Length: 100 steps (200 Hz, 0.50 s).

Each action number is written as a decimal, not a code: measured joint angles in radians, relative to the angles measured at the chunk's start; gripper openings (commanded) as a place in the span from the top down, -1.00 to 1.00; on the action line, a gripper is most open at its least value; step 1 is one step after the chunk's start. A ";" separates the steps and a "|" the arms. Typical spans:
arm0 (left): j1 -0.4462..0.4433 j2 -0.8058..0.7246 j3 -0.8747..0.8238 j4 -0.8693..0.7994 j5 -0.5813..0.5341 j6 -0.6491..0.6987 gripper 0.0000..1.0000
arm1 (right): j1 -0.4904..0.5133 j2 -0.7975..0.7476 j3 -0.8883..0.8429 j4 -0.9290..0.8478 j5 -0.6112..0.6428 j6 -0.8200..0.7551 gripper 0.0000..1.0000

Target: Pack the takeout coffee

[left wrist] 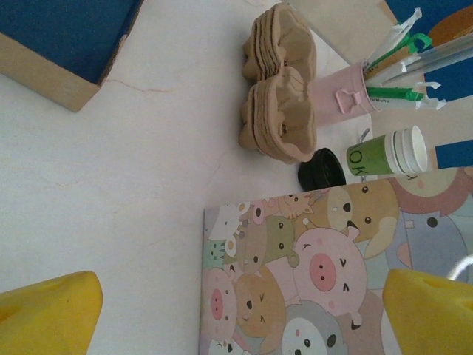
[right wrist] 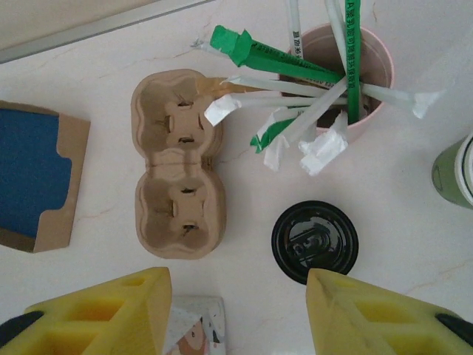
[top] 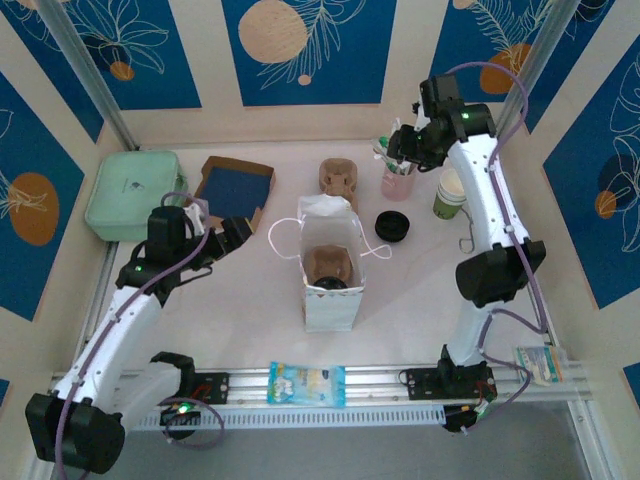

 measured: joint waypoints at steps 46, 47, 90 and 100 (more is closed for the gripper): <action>0.002 -0.019 0.027 -0.021 0.000 0.019 -0.93 | 0.000 0.165 0.202 -0.056 0.026 0.007 0.08; 0.002 -0.019 0.027 -0.021 0.000 0.019 -0.93 | 0.000 0.168 0.205 -0.058 0.026 0.007 0.08; 0.002 -0.029 0.039 -0.057 -0.004 0.030 -0.92 | 0.001 0.286 0.314 -0.107 0.066 0.019 0.13; 0.002 -0.031 0.047 -0.068 -0.007 0.038 -0.92 | 0.002 0.298 0.314 -0.113 0.077 0.020 0.15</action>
